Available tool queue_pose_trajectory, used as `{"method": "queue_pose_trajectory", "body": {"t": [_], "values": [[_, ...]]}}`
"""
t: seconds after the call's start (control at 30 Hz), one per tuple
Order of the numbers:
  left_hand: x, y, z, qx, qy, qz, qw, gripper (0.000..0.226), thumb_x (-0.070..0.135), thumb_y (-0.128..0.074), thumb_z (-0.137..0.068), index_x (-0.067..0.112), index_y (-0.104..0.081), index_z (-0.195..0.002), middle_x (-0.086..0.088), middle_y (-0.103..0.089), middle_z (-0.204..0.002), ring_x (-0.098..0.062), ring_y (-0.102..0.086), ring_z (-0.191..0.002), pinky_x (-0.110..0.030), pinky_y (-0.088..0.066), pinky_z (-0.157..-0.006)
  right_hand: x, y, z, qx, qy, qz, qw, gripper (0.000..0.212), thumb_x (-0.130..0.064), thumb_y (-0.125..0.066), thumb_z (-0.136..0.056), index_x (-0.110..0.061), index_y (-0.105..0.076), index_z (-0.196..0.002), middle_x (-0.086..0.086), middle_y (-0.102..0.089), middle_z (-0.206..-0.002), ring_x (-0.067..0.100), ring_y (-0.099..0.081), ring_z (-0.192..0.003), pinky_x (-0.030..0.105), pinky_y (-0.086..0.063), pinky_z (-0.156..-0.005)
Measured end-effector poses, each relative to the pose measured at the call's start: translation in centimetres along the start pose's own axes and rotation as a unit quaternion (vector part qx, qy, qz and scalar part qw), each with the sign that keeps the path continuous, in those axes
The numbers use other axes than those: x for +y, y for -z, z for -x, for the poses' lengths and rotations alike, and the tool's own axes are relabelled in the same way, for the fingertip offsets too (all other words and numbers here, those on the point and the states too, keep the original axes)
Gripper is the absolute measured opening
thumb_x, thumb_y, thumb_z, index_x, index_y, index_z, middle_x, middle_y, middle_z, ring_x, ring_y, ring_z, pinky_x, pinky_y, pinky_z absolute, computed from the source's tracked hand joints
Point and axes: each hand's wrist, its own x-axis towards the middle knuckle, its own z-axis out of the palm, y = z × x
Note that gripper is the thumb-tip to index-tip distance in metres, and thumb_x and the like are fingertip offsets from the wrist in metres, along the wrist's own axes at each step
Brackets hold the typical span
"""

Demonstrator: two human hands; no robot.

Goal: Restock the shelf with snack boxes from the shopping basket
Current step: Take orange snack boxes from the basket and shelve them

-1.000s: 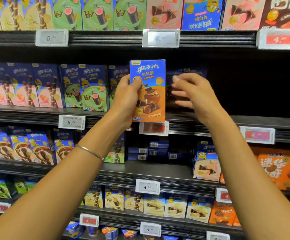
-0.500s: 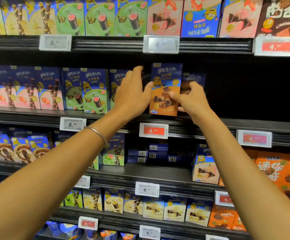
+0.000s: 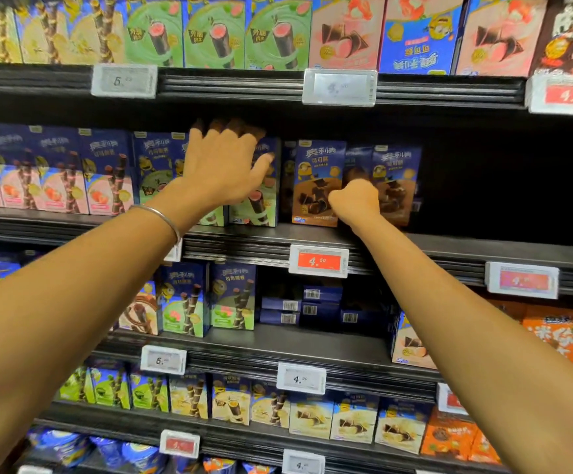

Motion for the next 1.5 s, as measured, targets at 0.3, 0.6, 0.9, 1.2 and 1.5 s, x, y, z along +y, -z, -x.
{"method": "queue_pose_trajectory", "body": {"t": [0.3, 0.6, 0.9, 1.2, 1.5], "values": [[-0.2, -0.5, -0.2, -0.006, 0.001, 0.028, 1.000, 0.056, 0.058, -0.037, -0.104, 0.015, -0.065, -0.128, -0.020, -0.067, -0.122, -0.045, -0.059, -0.117, -0.059, -0.040, -0.103, -1.1, -2.2, -0.6, -0.010, -0.010, 0.004, 1.000, 0.025, -0.018, -0.061, -0.092, -0.016, -0.052, -0.069, 0.002, -0.053, -0.071, 0.028, -0.061, -0.083, 0.037, -0.056, -0.077], [-0.3, -0.5, 0.0, -0.002, -0.020, 0.038, 0.999, 0.041, 0.048, -0.046, -0.103, 0.011, -0.063, -0.112, -0.019, -0.067, -0.109, -0.042, -0.062, -0.103, -0.054, -0.042, -0.096, -2.1, -2.7, -0.8, 0.013, 0.001, 0.045, 0.999, 0.034, -0.014, -0.063, -0.093, -0.007, -0.056, -0.126, 0.013, -0.061, -0.110, 0.029, -0.057, -0.091, 0.035, -0.048, -0.075], [-0.6, -0.8, 0.2, 0.007, -0.014, 0.063, 0.998, 0.035, 0.046, -0.049, -0.102, 0.015, -0.060, -0.111, -0.019, -0.066, -0.115, -0.045, -0.058, -0.114, -0.060, -0.038, -0.104, -2.3, -3.0, -0.7, -0.011, -0.010, 0.035, 0.999, 0.017, -0.017, -0.060, -0.096, -0.006, -0.059, -0.110, 0.014, -0.059, -0.103, 0.032, -0.062, -0.103, 0.036, -0.049, -0.083], [-0.9, -0.2, 1.6, 0.081, -0.009, 0.154, 0.985, 0.050, 0.045, -0.050, -0.103, 0.016, -0.050, -0.145, -0.014, -0.062, -0.123, -0.038, -0.051, -0.123, -0.059, -0.031, -0.115, -1.5, -1.1, 1.5, -0.017, -0.078, -0.239, 0.968, 0.020, -0.025, -0.066, -0.093, -0.008, -0.064, -0.103, 0.019, -0.067, -0.119, 0.035, -0.064, -0.108, 0.037, -0.052, -0.087], [0.9, -0.1, 10.2, 0.139, 0.037, 0.498, 0.855, 0.053, 0.028, -0.060, -0.103, 0.008, -0.048, -0.150, -0.005, -0.056, -0.145, -0.015, -0.049, -0.138, -0.023, -0.037, -0.113, -1.1, 3.8, 11.2, -0.035, 0.022, -0.338, 0.940, 0.042, -0.037, -0.069, -0.095, -0.018, -0.057, -0.130, 0.002, -0.068, -0.125, 0.013, -0.069, -0.112, 0.041, -0.057, -0.099]]}}
